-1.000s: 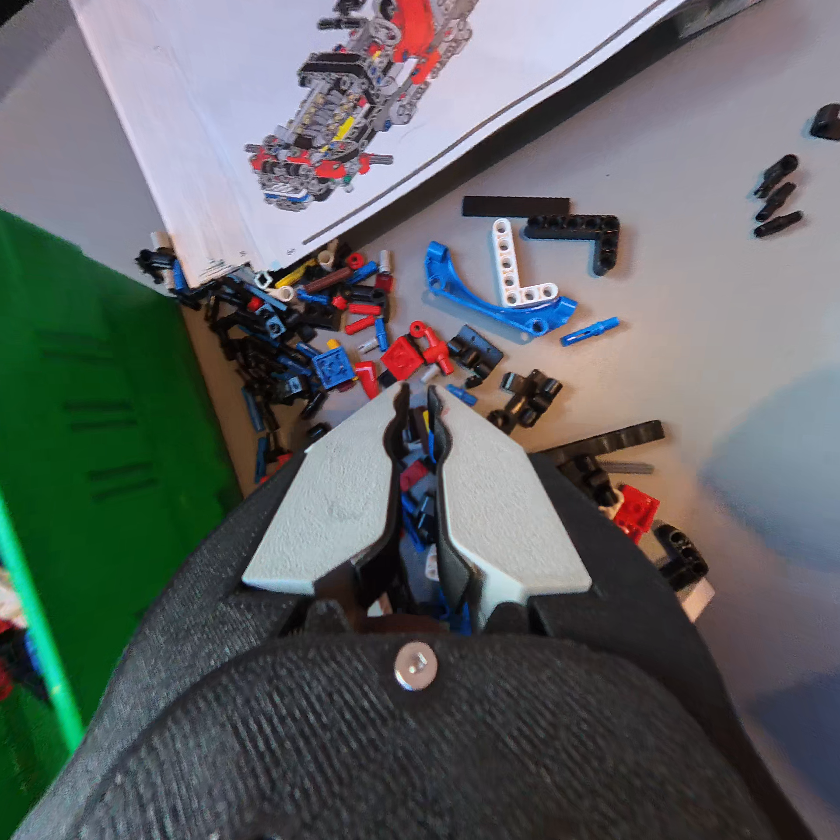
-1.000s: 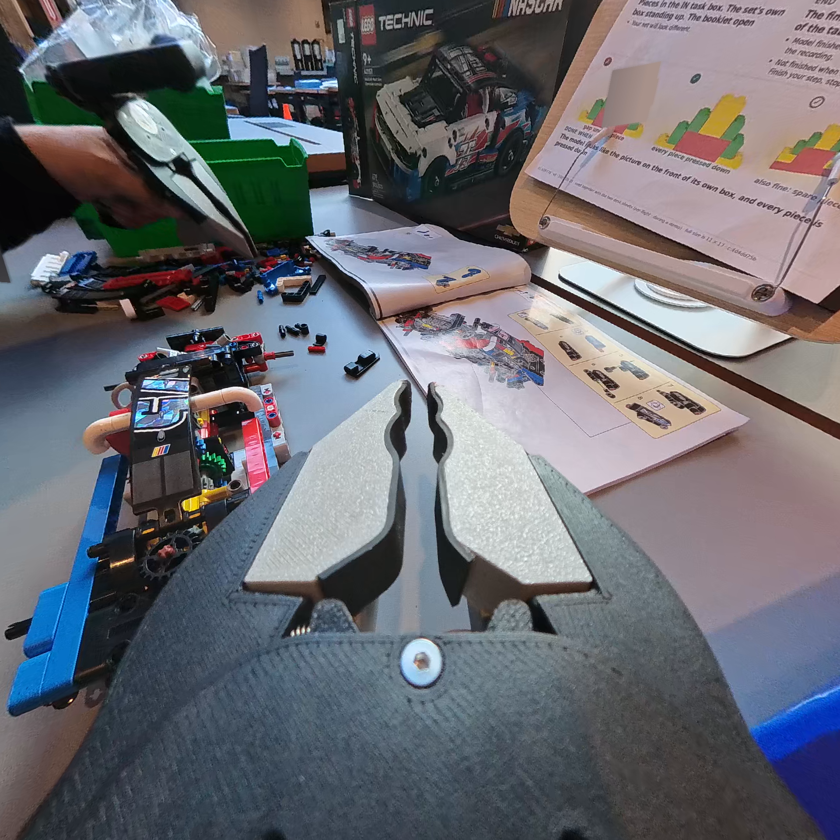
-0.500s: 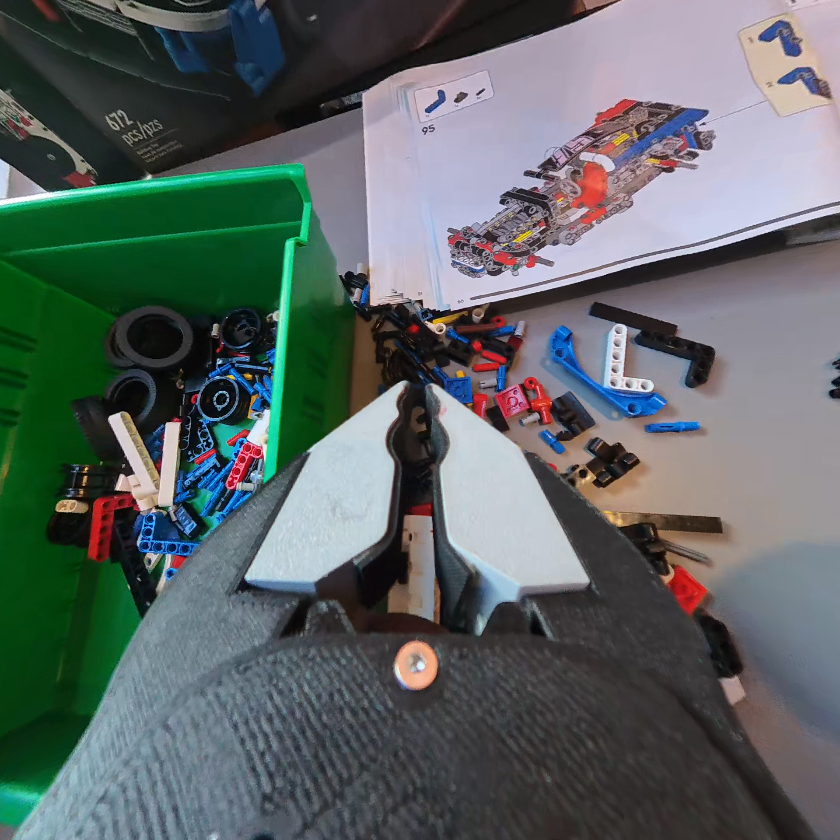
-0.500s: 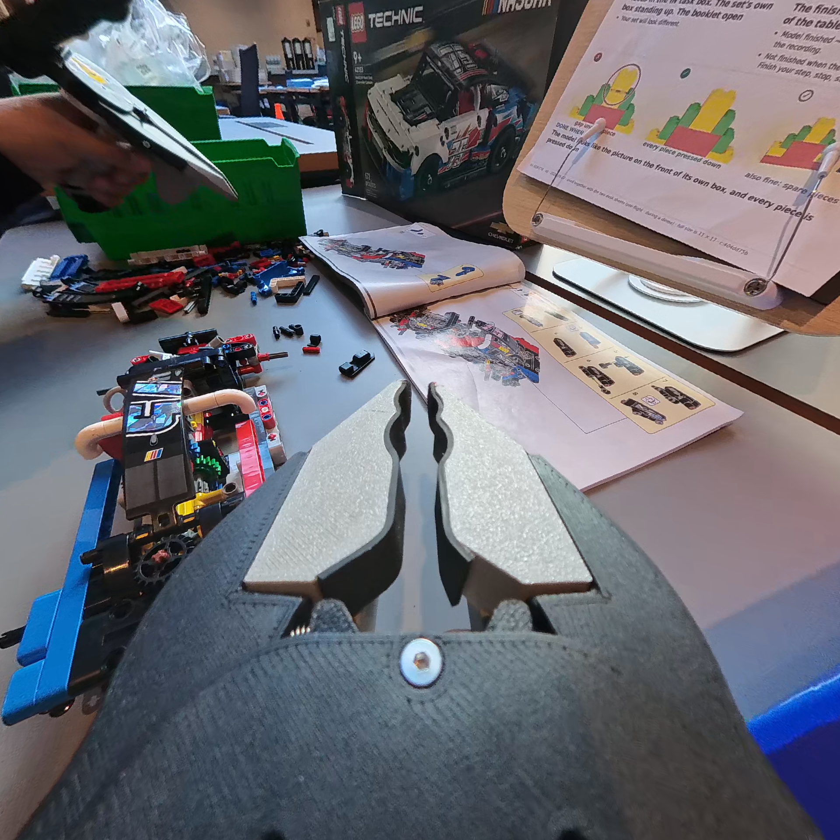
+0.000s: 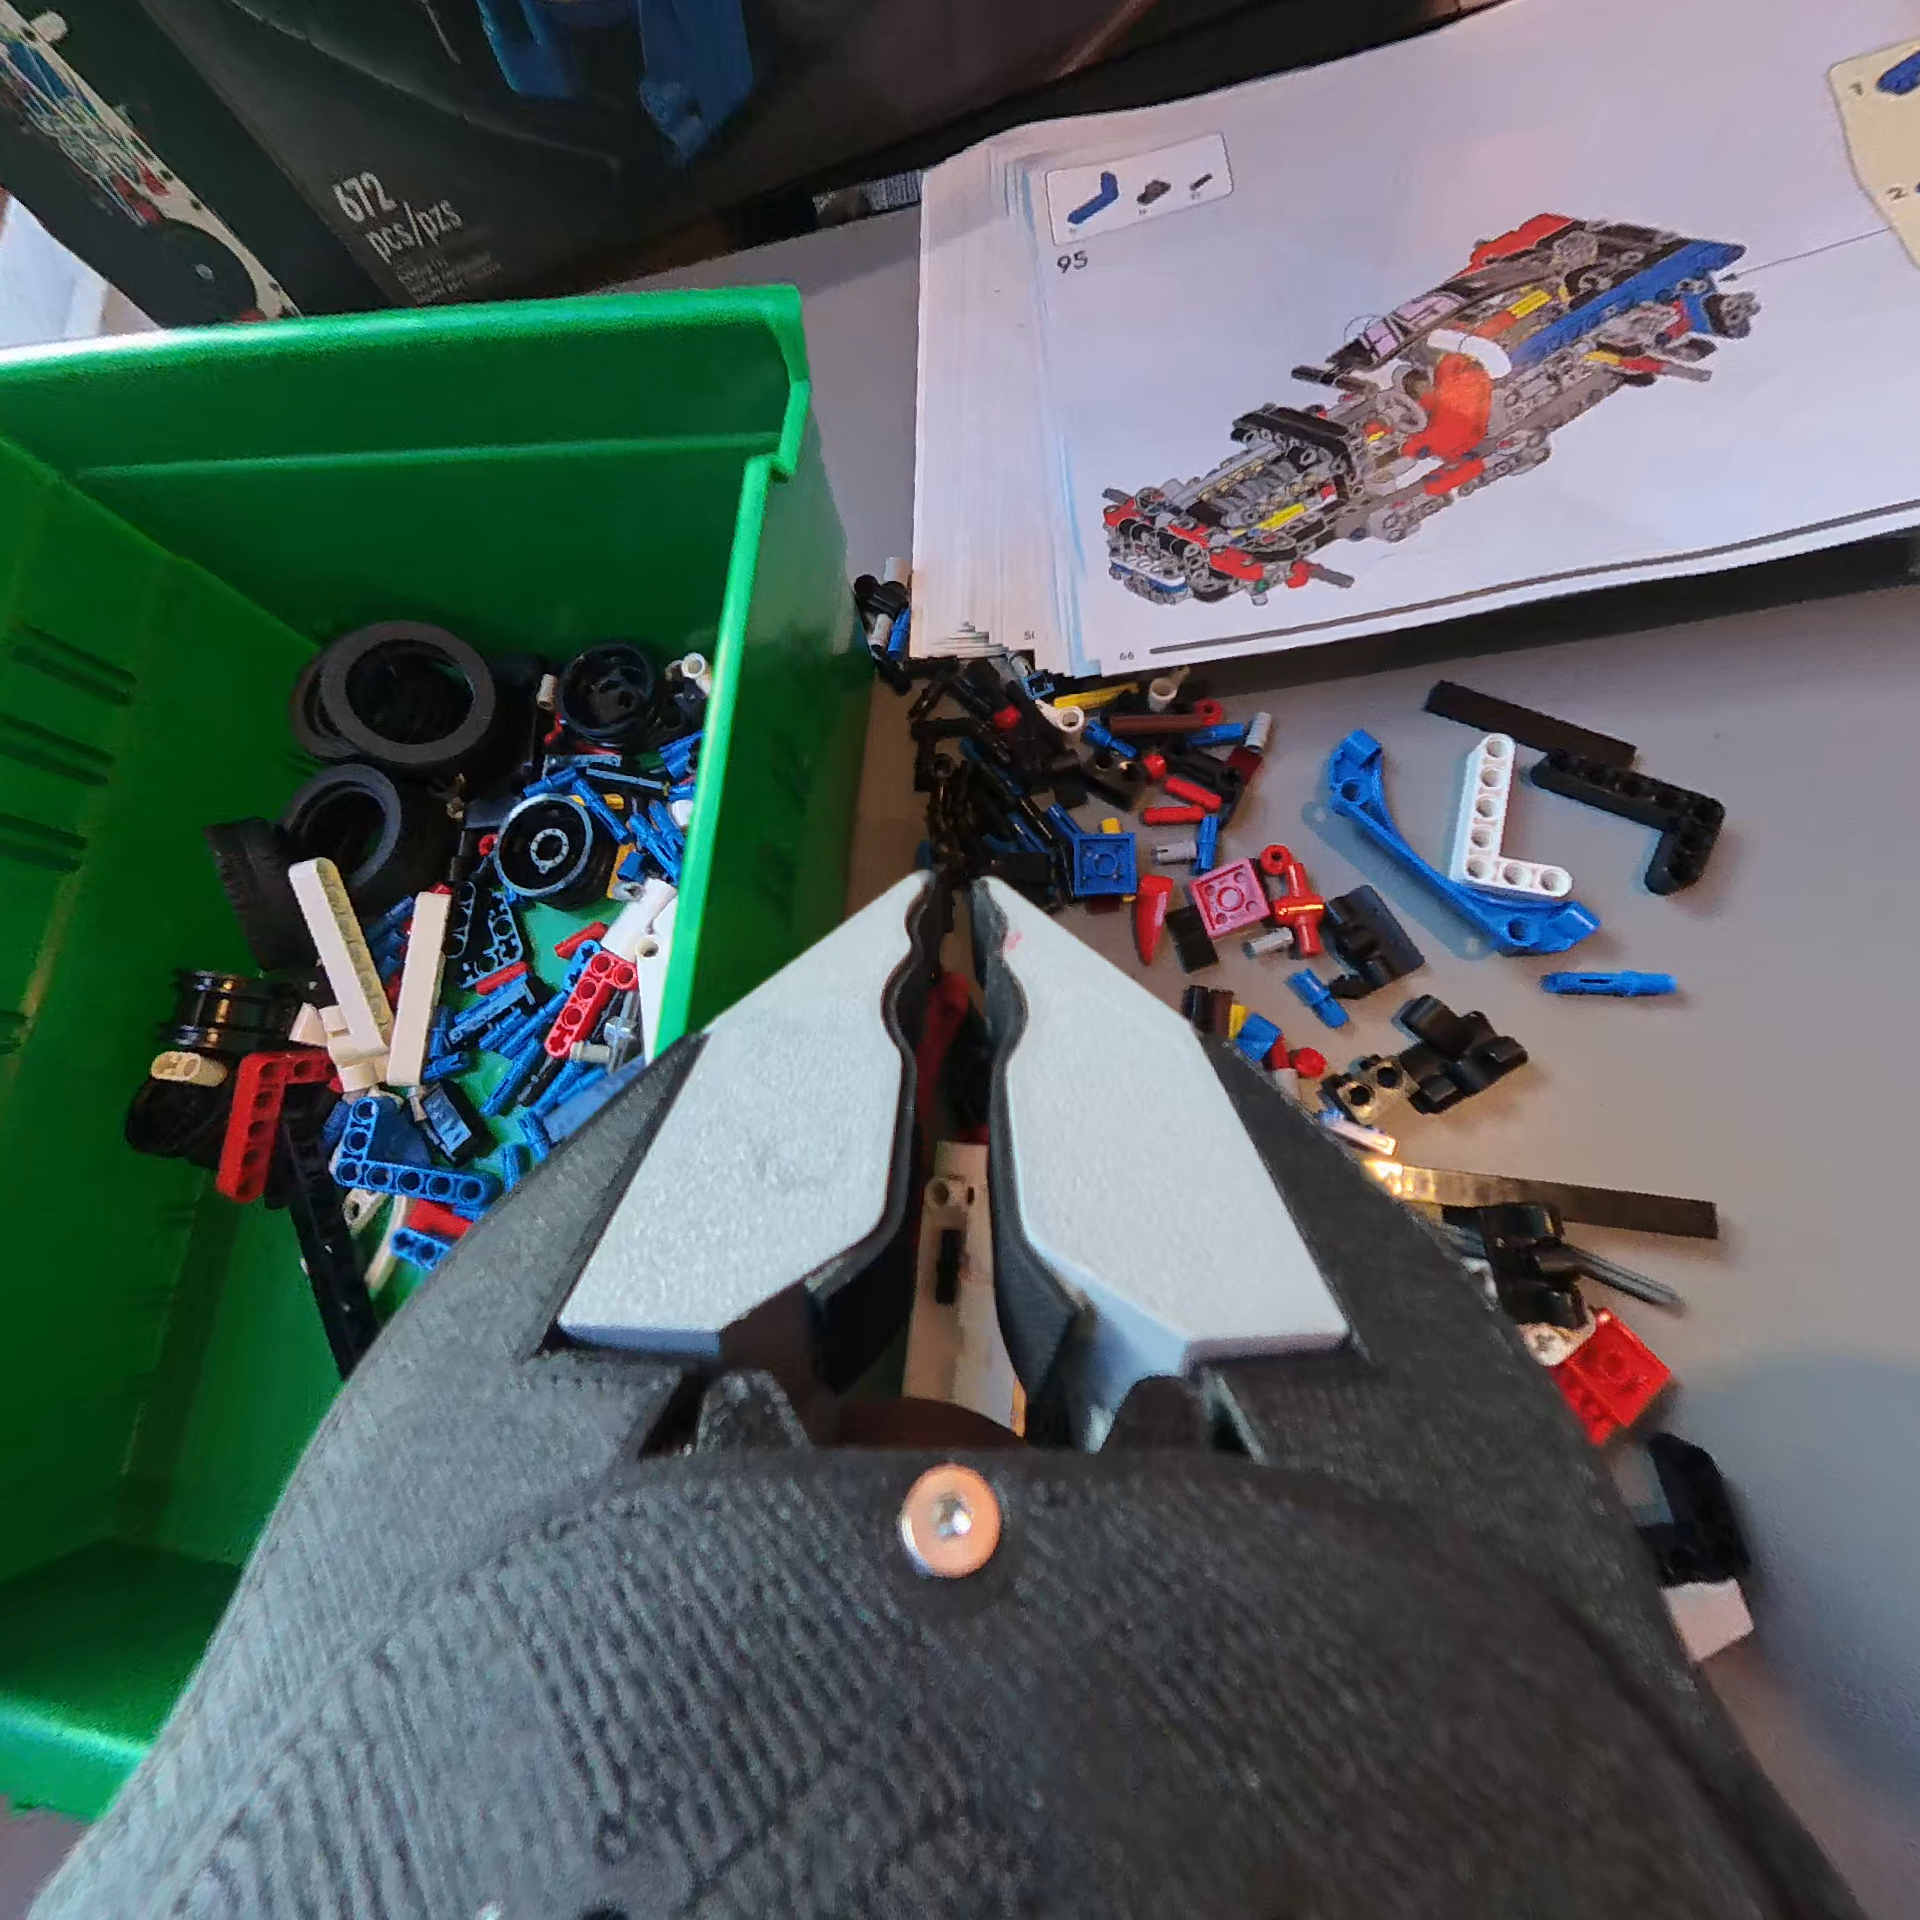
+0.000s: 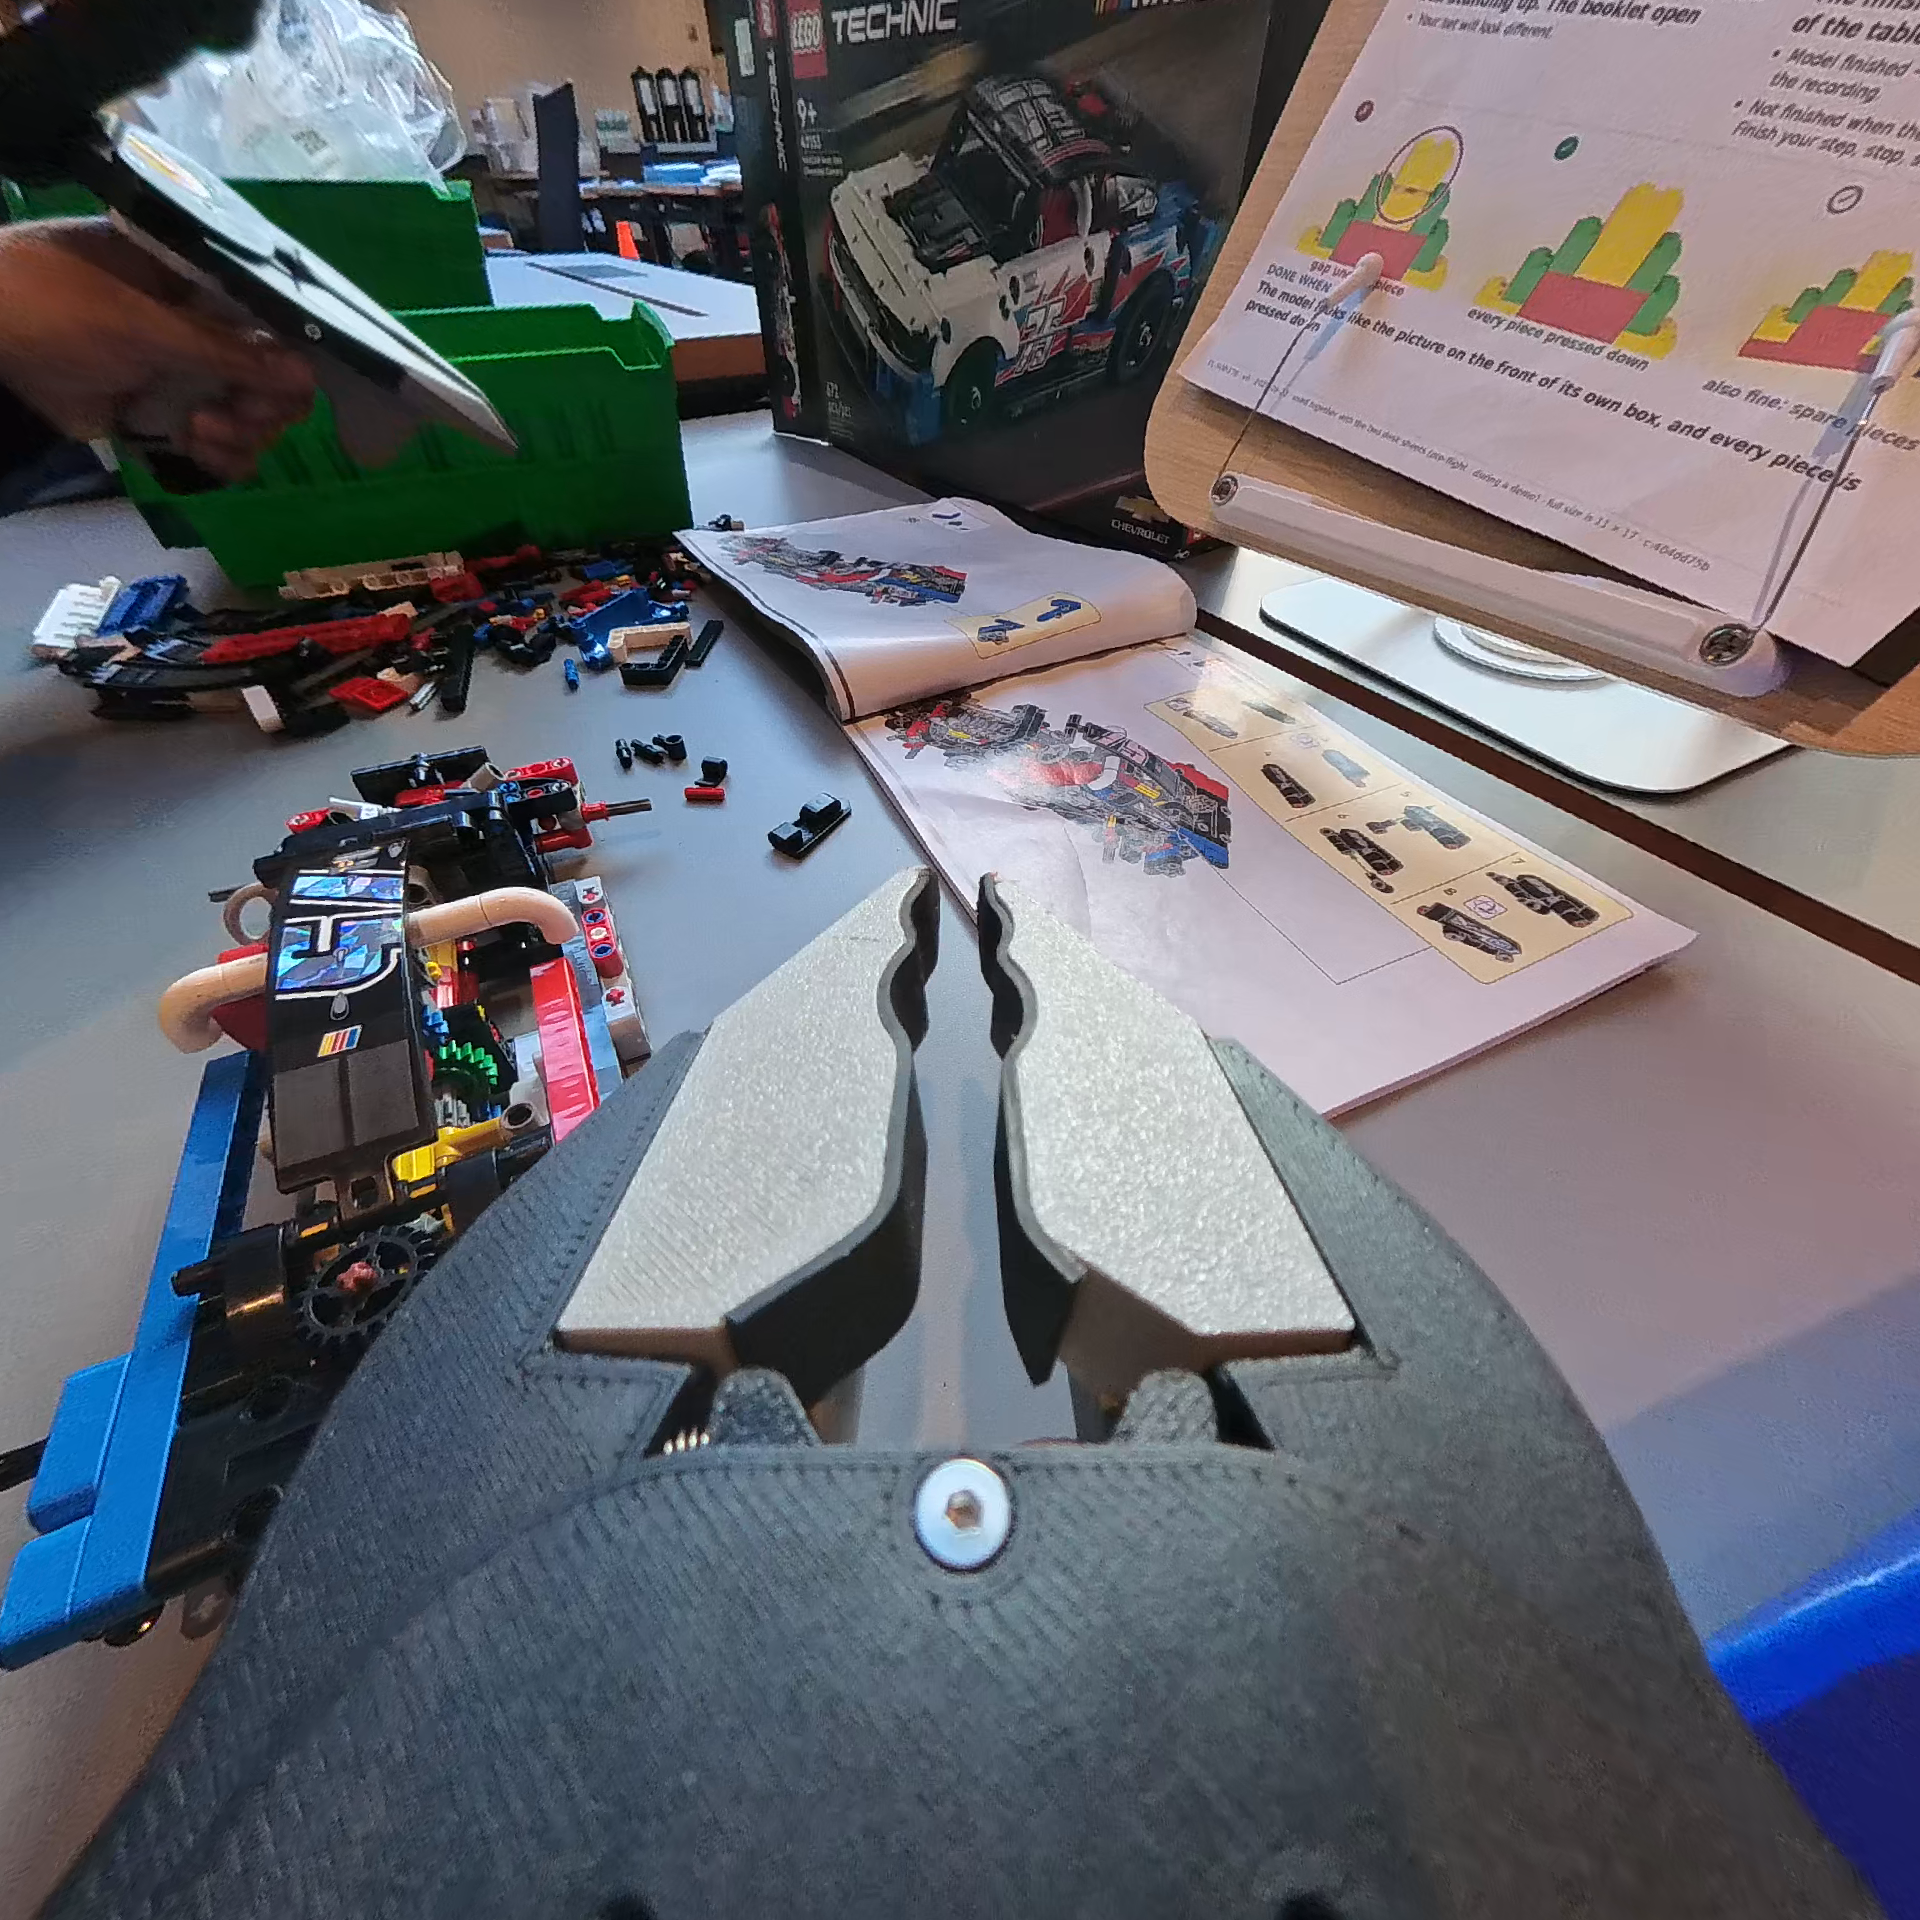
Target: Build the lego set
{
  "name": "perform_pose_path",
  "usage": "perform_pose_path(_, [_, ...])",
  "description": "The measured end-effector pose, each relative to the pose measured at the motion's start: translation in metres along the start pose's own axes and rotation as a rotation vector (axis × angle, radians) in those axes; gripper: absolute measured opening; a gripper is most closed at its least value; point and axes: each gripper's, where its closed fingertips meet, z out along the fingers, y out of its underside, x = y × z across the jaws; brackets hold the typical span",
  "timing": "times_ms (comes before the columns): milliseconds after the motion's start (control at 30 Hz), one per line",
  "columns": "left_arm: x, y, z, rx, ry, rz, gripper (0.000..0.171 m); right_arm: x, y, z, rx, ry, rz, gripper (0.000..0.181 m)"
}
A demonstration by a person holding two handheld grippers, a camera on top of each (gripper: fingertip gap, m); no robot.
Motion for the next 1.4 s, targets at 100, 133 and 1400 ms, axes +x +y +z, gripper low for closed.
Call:
perform_pose_path(100, [0.001,0.005,-0.003,0.004,0.003,-0.004,0.003,0.000,0.000,0.000,0.001,0.002,0.002,0.004])
perform_pose_path(133, [0.000,0.006,-0.004,0.006,-0.001,-0.006,0.004,0.001,0.000,0.000,0.000,0.002,0.004,0.004])
perform_pose_path(1400, [0.157,-0.026,-0.006,-0.081,0.547,0.135,0.006,-0.005,0.000,-0.001,0.000,-0.031,-0.005,0.002])
